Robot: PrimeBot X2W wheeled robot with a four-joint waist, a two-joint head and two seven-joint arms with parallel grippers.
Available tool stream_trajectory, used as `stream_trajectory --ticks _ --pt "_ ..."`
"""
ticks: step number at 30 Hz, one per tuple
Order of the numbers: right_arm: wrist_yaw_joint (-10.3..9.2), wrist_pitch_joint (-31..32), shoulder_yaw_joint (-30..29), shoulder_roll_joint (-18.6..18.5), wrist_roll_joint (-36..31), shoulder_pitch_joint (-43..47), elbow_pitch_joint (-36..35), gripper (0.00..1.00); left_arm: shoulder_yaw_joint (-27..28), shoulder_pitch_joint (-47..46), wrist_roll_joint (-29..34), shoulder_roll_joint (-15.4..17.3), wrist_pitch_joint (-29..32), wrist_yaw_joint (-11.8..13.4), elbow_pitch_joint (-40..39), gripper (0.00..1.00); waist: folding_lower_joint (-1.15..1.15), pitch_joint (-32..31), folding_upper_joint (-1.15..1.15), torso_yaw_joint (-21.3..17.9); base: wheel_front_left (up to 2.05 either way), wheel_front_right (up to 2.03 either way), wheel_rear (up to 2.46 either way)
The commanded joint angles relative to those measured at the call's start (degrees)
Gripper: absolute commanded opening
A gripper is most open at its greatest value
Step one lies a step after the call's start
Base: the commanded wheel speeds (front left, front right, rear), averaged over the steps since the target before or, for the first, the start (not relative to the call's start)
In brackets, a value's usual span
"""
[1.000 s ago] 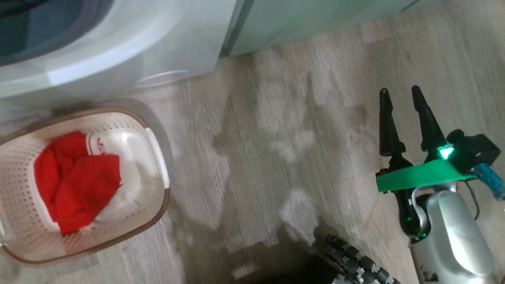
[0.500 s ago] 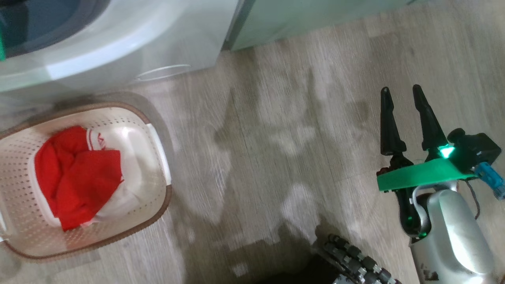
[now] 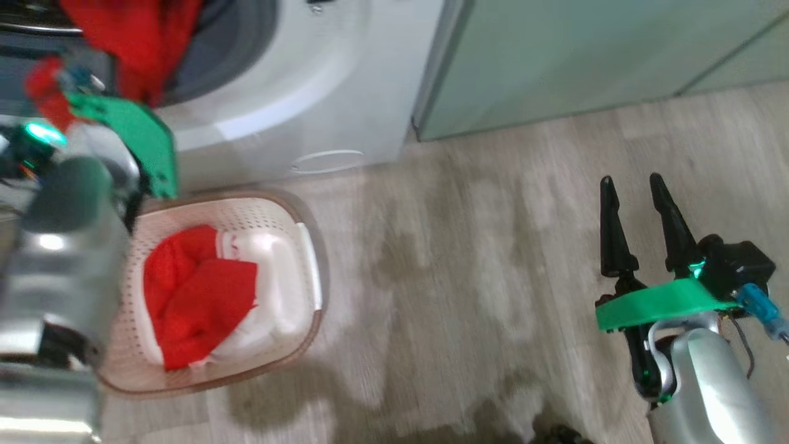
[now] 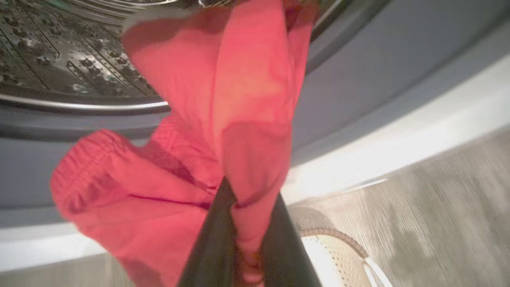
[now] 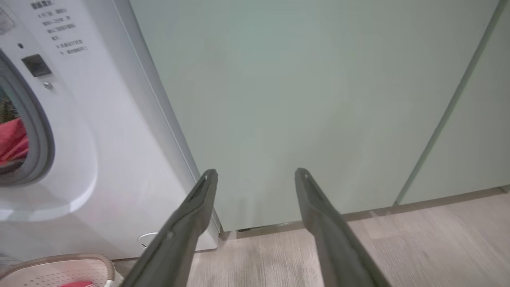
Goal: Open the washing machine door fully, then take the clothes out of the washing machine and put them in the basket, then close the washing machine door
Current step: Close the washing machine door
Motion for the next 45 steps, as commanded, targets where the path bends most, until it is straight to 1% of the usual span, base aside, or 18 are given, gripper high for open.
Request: stream_trajectory --ticks 1,6,12,17,20,24,27,28,31,37,38,42,45 --pt "0.36 -0.3 1.0 -0.6 -0.5 0.9 -1.3 1.0 0.4 0.9 -0.3 1.7 -0.9 -0.3 -0.7 0.0 0.0 -3.0 0.0 3.0 0.0 0.0 0.0" --pt "0.36 -0.3 1.0 -1.0 -0.6 2.2 -1.0 1.0 -0.6 7.7 -1.8 -1.0 -3.2 -1.7 -0.2 0.0 0.0 -5.9 0.0 5.0 0.0 0.0 0.0" --pt "0.36 -0.3 1.3 -1.6 -0.5 3.4 -0.8 1.0 -1.9 16.6 -3.4 -3.6 -5.6 -2.1 0.2 0.0 0.0 -7.4 0.0 6.1 0.0 0.0 0.0" --pt "0.36 -0.3 1.5 -1.9 -0.4 3.4 -1.1 1.0 -4.0 22.9 -5.9 -5.9 -4.1 -2.2 0.4 0.0 0.0 -6.5 0.0 6.2 0.0 0.0 0.0" --pt "0.36 -0.3 1.7 -2.2 -0.3 2.7 -1.4 1.0 -5.4 24.8 -8.2 -6.4 -2.3 -2.2 -0.3 0.0 0.0 -4.8 0.0 5.9 0.0 0.0 0.0" --pt "0.36 -0.3 2.0 -2.6 -0.3 1.4 -1.8 1.0 -6.6 25.3 -11.6 -5.4 0.7 -2.2 -1.2 0.0 0.0 -1.8 0.0 4.9 0.0 0.0 0.0" --pt "0.36 -0.3 2.1 -2.7 -0.3 0.4 -2.1 1.0 -7.0 24.4 -14.0 -4.0 2.1 -2.2 -1.6 0.0 0.0 1.0 0.0 3.9 0.0 0.0 0.0" --pt "0.36 -0.3 2.1 -2.7 -0.3 0.4 -2.1 1.0 -7.0 24.4 -14.0 -4.0 2.1 -2.2 -1.6 0.0 0.0 1.0 0.0 3.9 0.0 0.0 0.0" --pt "0.36 -0.3 2.0 -2.6 -0.3 -0.9 -2.5 1.0 -6.9 22.5 -15.7 -2.1 2.4 -2.2 -1.3 0.0 0.0 4.1 0.0 2.7 0.0 0.0 0.0" --pt "0.36 -0.3 1.8 -2.3 -0.2 -3.5 -3.5 1.0 -5.7 17.6 -17.9 0.2 1.8 -2.2 0.3 0.0 0.0 11.1 0.0 0.8 0.0 0.0 0.0" --pt "0.36 -0.3 1.8 -2.2 -0.2 -3.9 -3.7 1.0 -5.3 16.8 -18.2 0.5 1.4 -1.8 0.6 0.0 0.0 12.1 0.0 0.7 0.0 0.0 0.0" --pt "0.36 -0.3 1.6 -2.1 -0.3 -5.5 -4.4 1.0 -4.2 14.5 -19.5 0.8 1.0 -1.5 1.4 0.0 0.0 15.9 0.0 0.1 0.0 0.0 0.0" --pt "0.36 -0.3 1.8 -2.1 -0.4 -6.8 -4.7 1.0 -3.4 13.2 -20.3 1.2 -1.1 -1.3 1.7 0.0 0.0 18.1 0.0 -0.4 0.0 0.0 0.0"
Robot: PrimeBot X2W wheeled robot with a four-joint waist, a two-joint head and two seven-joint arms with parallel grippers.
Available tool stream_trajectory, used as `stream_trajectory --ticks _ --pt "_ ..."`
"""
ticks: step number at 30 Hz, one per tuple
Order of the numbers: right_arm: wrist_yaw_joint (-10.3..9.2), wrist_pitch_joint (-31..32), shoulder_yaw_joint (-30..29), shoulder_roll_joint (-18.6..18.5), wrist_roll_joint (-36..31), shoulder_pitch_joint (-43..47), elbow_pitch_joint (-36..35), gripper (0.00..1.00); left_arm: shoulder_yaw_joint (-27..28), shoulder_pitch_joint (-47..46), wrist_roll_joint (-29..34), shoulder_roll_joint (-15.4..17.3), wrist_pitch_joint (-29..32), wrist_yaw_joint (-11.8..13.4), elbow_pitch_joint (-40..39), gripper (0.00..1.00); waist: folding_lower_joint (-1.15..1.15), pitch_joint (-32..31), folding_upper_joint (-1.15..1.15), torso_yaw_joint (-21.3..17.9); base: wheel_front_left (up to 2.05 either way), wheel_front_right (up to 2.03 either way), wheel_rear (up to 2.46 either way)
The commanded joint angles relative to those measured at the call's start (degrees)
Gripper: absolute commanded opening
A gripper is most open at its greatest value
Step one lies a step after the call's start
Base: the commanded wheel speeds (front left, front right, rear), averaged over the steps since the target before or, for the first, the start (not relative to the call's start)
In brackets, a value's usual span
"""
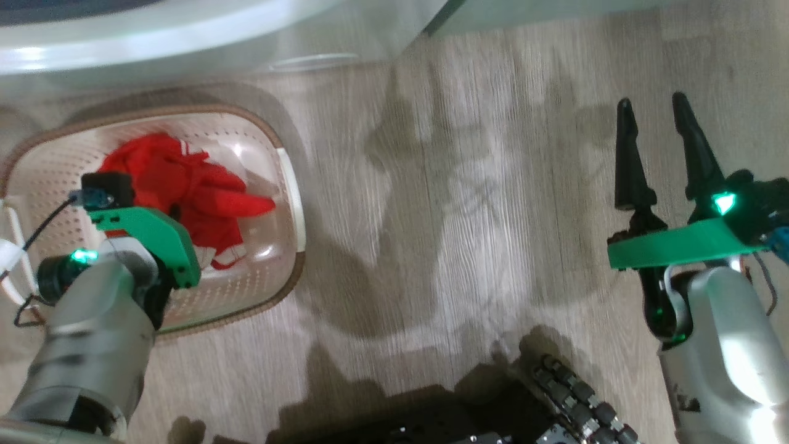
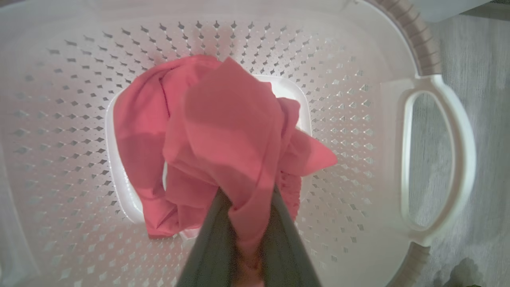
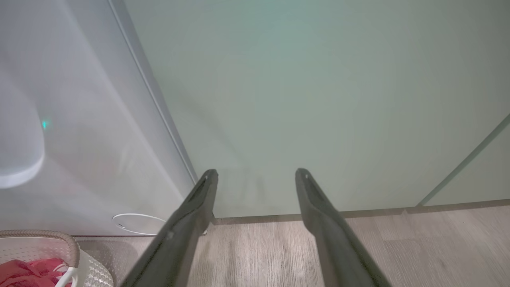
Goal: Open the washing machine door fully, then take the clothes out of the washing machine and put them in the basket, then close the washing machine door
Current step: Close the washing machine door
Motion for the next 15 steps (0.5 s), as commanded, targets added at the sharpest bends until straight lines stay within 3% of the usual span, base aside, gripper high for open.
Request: stream_trajectory --ticks 1,5,6,7,8,9,10,15 --pt "0.36 -0.3 1.1 0.0 0.0 0.3 -1.9 1.0 1.5 -0.4 -0.7 2.5 -0.9 0.5 0.0 0.0 0.0 2.7 0.0 -1.1 0.0 0.0 0.0" --pt "0.36 -0.3 0.9 0.0 0.0 -0.7 -2.3 1.0 1.2 -0.6 -0.5 3.1 -2.3 0.7 0.3 0.0 0.0 4.0 0.0 -1.2 0.0 0.0 0.0" --pt "0.36 -0.3 1.0 0.0 -0.1 -0.7 -2.2 1.0 1.1 -0.6 -0.4 3.1 -2.8 0.6 0.4 0.07 0.0 4.0 0.0 -1.1 0.0 0.0 0.0" --pt "0.36 -0.3 1.0 0.0 -0.2 -0.7 -2.1 1.0 1.1 -0.6 -0.5 3.1 -3.5 0.7 0.4 0.35 0.0 4.0 0.0 -1.0 0.0 0.0 0.0" --pt "0.36 -0.3 1.0 0.0 -0.2 -0.7 -1.9 1.0 1.0 -0.5 -0.5 3.1 -4.1 0.9 0.4 0.54 0.0 3.8 0.0 -0.8 0.0 0.0 0.0" --pt "0.36 -0.3 1.1 -0.2 -0.3 -0.6 -1.6 1.0 0.9 -0.4 -0.4 3.0 -4.8 1.2 0.5 0.94 0.0 3.5 0.0 -0.6 0.0 0.0 0.0" --pt "0.36 -0.3 1.1 -0.2 -0.3 -0.6 -1.4 1.0 0.8 -0.3 -0.2 3.1 -6.0 1.5 0.5 1.0 0.0 3.0 0.0 -0.4 0.0 0.0 0.0" --pt "0.36 -0.3 1.2 -0.2 0.0 0.1 -0.7 1.0 0.5 0.6 0.0 2.8 -11.3 1.6 0.5 1.0 0.0 -1.9 0.0 0.7 0.0 0.0 0.0"
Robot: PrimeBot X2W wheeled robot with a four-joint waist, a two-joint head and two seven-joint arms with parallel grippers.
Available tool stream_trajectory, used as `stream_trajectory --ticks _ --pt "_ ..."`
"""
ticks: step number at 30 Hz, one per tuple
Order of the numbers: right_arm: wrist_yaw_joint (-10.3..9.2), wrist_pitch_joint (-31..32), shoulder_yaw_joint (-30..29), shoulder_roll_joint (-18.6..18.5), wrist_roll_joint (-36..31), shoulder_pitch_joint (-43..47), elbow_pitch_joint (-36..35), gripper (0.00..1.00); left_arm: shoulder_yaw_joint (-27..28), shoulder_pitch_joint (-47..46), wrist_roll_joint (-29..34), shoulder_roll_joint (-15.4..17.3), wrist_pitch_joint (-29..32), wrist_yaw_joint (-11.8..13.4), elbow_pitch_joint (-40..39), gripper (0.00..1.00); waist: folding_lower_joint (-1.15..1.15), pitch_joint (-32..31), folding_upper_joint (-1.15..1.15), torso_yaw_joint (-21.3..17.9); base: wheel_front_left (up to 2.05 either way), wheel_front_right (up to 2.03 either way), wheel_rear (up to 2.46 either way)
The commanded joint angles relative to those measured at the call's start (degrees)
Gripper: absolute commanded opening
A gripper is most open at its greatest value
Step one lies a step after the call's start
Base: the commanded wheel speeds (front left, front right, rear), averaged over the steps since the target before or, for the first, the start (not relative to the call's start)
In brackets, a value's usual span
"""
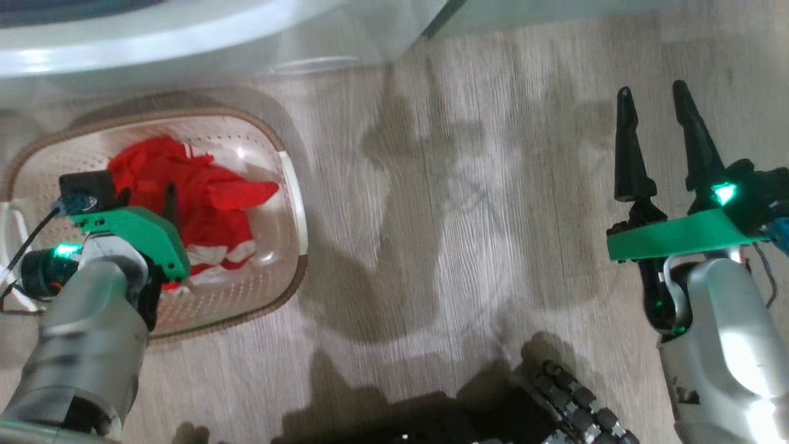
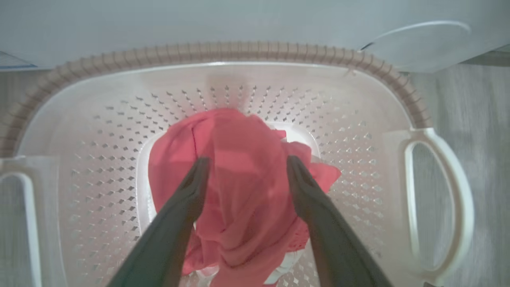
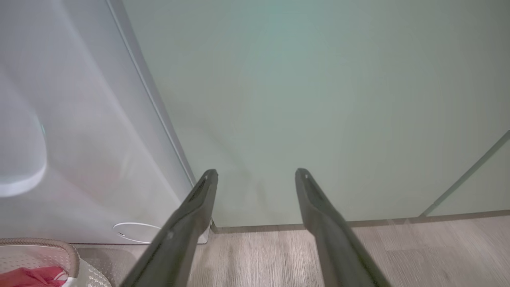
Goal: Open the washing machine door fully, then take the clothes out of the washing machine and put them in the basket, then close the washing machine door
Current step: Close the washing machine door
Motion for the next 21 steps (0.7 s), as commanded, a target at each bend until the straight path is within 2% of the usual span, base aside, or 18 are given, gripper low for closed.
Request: stream_trajectory --ticks 1,5,13,21 --pt "0.36 -0.3 1.1 -0.3 0.1 2.5 -1.2 1.0 0.9 1.4 0.3 1.9 -1.4 -0.1 -0.3 1.0 0.0 -2.9 0.0 0.8 0.0 0.0 0.0" --pt "0.36 -0.3 1.4 -0.2 0.2 3.8 -0.6 1.0 1.5 2.6 0.3 1.9 -2.3 -0.4 -2.1 1.0 0.0 -7.6 0.0 1.7 0.0 0.0 0.0" --pt "0.36 -0.3 0.9 0.1 1.1 7.3 0.3 1.0 8.4 8.3 1.5 2.6 -2.4 0.1 -17.3 1.0 0.0 -15.9 0.0 3.7 0.0 0.0 0.0" --pt "0.36 -0.3 0.1 0.7 1.3 11.4 0.5 1.0 15.6 17.6 7.5 1.8 -2.4 0.5 -30.3 1.0 0.0 -24.2 0.0 4.8 0.0 0.0 0.0"
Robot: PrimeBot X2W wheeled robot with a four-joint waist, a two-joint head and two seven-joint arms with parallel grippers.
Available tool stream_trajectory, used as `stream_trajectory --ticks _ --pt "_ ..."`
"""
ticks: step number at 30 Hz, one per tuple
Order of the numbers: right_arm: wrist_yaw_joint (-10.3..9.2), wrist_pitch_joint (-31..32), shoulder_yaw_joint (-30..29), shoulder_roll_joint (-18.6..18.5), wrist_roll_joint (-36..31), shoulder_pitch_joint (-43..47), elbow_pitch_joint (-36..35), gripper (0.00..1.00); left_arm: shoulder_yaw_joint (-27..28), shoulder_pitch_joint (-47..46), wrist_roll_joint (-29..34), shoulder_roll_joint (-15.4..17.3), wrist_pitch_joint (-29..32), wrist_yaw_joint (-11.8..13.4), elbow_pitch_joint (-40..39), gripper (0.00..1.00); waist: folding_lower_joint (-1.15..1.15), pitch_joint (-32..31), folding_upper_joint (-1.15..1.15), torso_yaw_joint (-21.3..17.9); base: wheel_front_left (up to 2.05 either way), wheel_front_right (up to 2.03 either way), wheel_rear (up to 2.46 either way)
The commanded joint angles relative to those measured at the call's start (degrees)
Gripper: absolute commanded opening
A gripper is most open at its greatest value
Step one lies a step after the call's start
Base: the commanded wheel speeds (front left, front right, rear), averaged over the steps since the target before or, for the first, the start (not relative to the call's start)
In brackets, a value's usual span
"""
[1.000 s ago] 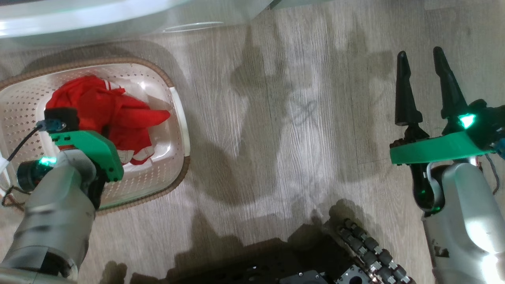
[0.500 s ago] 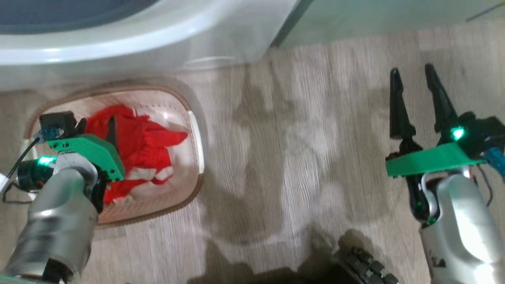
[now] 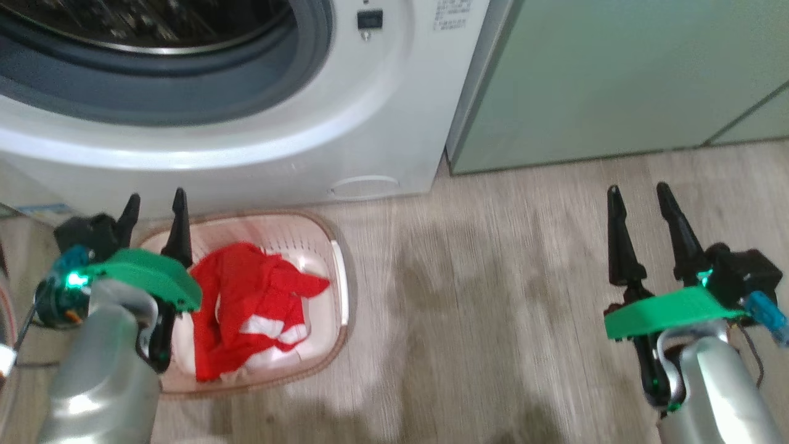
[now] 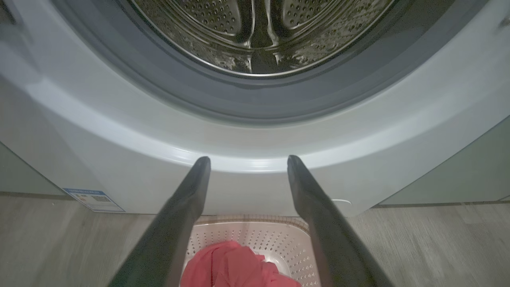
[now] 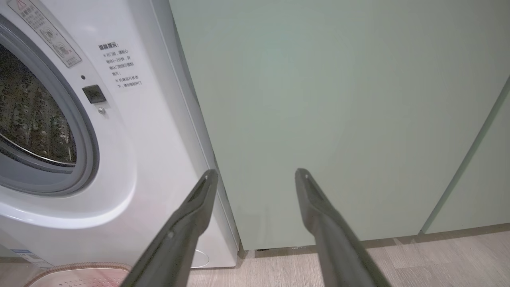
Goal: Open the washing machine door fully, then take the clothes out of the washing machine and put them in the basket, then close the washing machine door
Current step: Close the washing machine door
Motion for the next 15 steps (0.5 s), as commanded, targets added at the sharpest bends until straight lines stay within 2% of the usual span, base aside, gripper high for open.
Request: stream_trajectory --ticks 1,7,15 --pt "0.36 -0.3 0.9 0.2 0.2 0.9 -1.5 1.0 2.3 -0.1 0.6 1.5 -0.5 0.3 -2.1 1.0 0.0 -3.2 0.0 0.8 0.0 0.0 0.0" --pt "0.36 -0.3 0.3 0.5 0.1 3.5 -1.2 1.0 5.6 6.0 4.1 1.2 -0.5 0.1 -7.5 1.0 0.0 -8.1 0.0 1.6 0.0 0.0 0.0" --pt "0.36 -0.3 0.2 1.0 0.2 6.6 -0.8 1.0 8.0 13.7 5.4 0.4 -0.5 -1.2 -12.2 1.0 0.0 -13.7 0.0 1.9 0.0 0.0 0.0"
